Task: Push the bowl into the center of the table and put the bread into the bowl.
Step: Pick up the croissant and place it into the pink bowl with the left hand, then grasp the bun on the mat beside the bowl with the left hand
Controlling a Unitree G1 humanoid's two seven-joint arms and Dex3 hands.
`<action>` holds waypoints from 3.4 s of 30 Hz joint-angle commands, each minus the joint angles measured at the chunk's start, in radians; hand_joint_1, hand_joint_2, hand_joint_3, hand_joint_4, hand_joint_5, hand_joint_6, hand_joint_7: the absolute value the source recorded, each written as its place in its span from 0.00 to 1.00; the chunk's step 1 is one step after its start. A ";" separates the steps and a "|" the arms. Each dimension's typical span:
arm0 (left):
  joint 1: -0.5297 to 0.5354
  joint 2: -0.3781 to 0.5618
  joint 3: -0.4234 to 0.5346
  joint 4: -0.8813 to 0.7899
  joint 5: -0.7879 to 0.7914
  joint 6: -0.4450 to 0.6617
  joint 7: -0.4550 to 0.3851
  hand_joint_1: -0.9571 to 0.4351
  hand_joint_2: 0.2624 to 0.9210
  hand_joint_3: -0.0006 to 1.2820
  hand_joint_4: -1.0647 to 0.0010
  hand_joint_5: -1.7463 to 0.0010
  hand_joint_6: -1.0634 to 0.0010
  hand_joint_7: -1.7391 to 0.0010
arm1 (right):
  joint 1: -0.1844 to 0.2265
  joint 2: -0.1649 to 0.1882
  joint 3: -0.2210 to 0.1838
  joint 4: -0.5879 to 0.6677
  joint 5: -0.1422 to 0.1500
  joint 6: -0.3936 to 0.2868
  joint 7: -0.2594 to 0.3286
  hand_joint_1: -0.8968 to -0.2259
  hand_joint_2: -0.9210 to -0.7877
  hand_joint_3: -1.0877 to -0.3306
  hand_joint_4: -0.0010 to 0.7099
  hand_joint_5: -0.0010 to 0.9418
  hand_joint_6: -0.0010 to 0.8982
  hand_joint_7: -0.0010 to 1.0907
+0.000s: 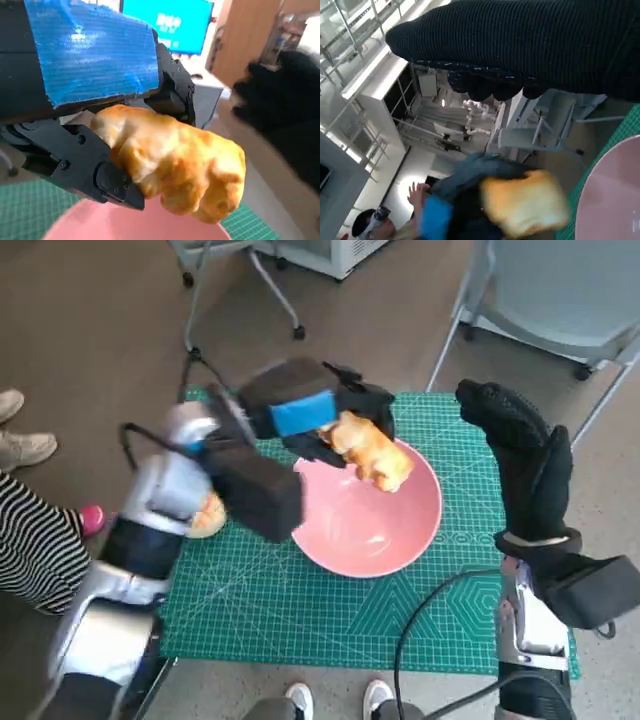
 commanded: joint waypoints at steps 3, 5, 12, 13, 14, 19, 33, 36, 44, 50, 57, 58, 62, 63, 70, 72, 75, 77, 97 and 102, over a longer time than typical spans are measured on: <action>-0.080 -0.064 -0.045 0.183 0.051 -0.042 0.079 0.69 0.98 0.01 0.24 0.42 0.37 0.35 | 0.029 -0.003 -0.009 -0.014 0.002 0.017 -0.012 0.31 0.00 0.50 0.29 0.01 0.07 0.50; -0.089 -0.079 -0.053 0.220 0.059 -0.042 0.088 0.69 0.99 0.01 0.24 0.42 0.38 0.34 | 0.032 -0.004 -0.010 -0.018 0.001 0.018 -0.013 0.30 0.00 0.51 0.29 0.01 0.08 0.50; -0.106 -0.117 -0.081 0.314 0.074 -0.006 0.079 0.69 1.00 0.08 0.34 0.36 0.48 0.27 | 0.036 -0.008 -0.015 -0.024 0.000 0.019 -0.015 0.29 0.00 0.51 0.28 0.00 0.08 0.50; -0.102 -0.118 -0.086 0.316 0.074 0.010 0.058 0.69 1.00 0.12 0.40 0.32 0.54 0.23 | 0.037 -0.009 -0.016 -0.026 -0.001 0.019 -0.016 0.29 0.00 0.51 0.28 0.00 0.08 0.50; -0.100 -0.118 -0.089 0.318 0.073 0.021 0.044 0.69 0.95 0.12 0.49 0.39 0.60 0.32 | 0.037 -0.009 -0.016 -0.027 -0.001 0.019 -0.016 0.29 0.00 0.51 0.28 0.00 0.08 0.50; -0.100 -0.115 -0.105 0.300 0.066 0.111 -0.079 0.65 0.76 0.05 0.82 0.91 0.75 0.85 | 0.037 -0.012 -0.021 -0.025 0.000 0.019 -0.018 0.28 0.00 0.51 0.29 0.01 0.09 0.49; -0.050 -0.059 -0.077 0.168 0.032 0.163 -0.204 0.46 0.72 0.02 1.00 1.00 0.83 0.98 | 0.034 -0.004 -0.018 -0.026 -0.004 0.018 -0.027 0.28 0.00 0.51 0.30 0.01 0.10 0.49; -0.037 -0.034 -0.061 0.137 0.003 0.153 -0.223 0.45 0.72 0.02 1.00 1.00 0.83 0.98 | 0.032 -0.003 -0.016 -0.022 -0.002 0.019 -0.027 0.28 0.00 0.51 0.30 0.01 0.10 0.49; 0.021 0.099 0.020 -0.026 -0.080 0.133 -0.292 0.46 0.72 0.01 1.00 1.00 0.83 0.99 | 0.033 0.004 -0.011 -0.030 0.005 0.025 -0.026 0.28 0.00 0.52 0.30 0.01 0.11 0.48; 0.083 0.221 0.108 -0.159 -0.150 0.154 -0.350 0.48 0.72 0.01 1.00 1.00 0.82 0.99 | 0.040 0.009 -0.007 -0.042 0.006 0.028 -0.025 0.28 0.00 0.52 0.31 0.01 0.11 0.48; 0.153 0.349 0.183 -0.278 -0.190 0.196 -0.388 0.44 0.74 0.02 1.00 1.00 0.81 0.99 | 0.040 0.012 -0.004 -0.043 0.009 0.028 -0.020 0.29 0.00 0.53 0.31 0.01 0.11 0.48; 0.167 0.378 0.196 -0.290 -0.187 0.202 -0.391 0.44 0.74 0.01 1.00 1.00 0.81 0.98 | 0.037 0.013 -0.004 -0.039 0.010 0.027 -0.018 0.29 0.00 0.53 0.31 0.01 0.11 0.48; 0.215 0.446 0.230 -0.319 -0.181 0.218 -0.390 0.47 0.70 0.00 1.00 1.00 0.80 0.98 | 0.030 0.014 -0.004 -0.026 0.015 0.025 -0.013 0.30 0.00 0.52 0.31 0.00 0.11 0.48; 0.227 0.459 0.237 -0.325 -0.181 0.220 -0.388 0.48 0.69 0.00 1.00 1.00 0.80 0.98 | 0.029 0.014 -0.004 -0.023 0.016 0.024 -0.011 0.30 0.00 0.52 0.31 0.00 0.11 0.48; 0.309 0.521 0.285 -0.328 -0.222 0.232 -0.399 0.49 0.66 0.00 1.00 1.00 0.80 0.98 | 0.014 0.018 -0.001 -0.005 0.029 0.023 0.001 0.30 0.00 0.52 0.30 0.00 0.11 0.48; 0.329 0.531 0.292 -0.329 -0.232 0.232 -0.401 0.49 0.66 0.00 1.00 1.00 0.80 0.98 | 0.011 0.019 0.000 -0.001 0.033 0.022 0.005 0.30 0.00 0.52 0.30 0.00 0.11 0.48; 0.352 0.539 0.298 -0.329 -0.236 0.232 -0.400 0.49 0.65 0.00 0.99 1.00 0.80 0.99 | 0.007 0.018 0.003 0.005 0.038 0.022 0.009 0.30 0.00 0.52 0.30 0.00 0.12 0.48; 0.368 0.543 0.297 -0.322 -0.231 0.234 -0.399 0.50 0.65 0.00 0.99 1.00 0.79 0.99 | 0.001 0.020 0.006 0.010 0.041 0.022 0.013 0.30 0.00 0.52 0.30 0.00 0.11 0.48; 0.410 0.479 0.160 -0.243 -0.103 0.305 -0.373 0.59 0.68 0.01 0.99 1.00 0.82 1.00 | -0.001 0.006 0.014 0.018 0.049 0.029 0.047 0.30 0.00 0.50 0.28 0.00 0.10 0.50; 0.389 0.449 0.126 -0.174 -0.081 0.308 -0.366 0.63 0.69 0.01 1.00 1.00 0.83 1.00 | 0.005 0.001 0.011 0.011 0.054 0.036 0.051 0.30 0.00 0.50 0.28 0.00 0.10 0.50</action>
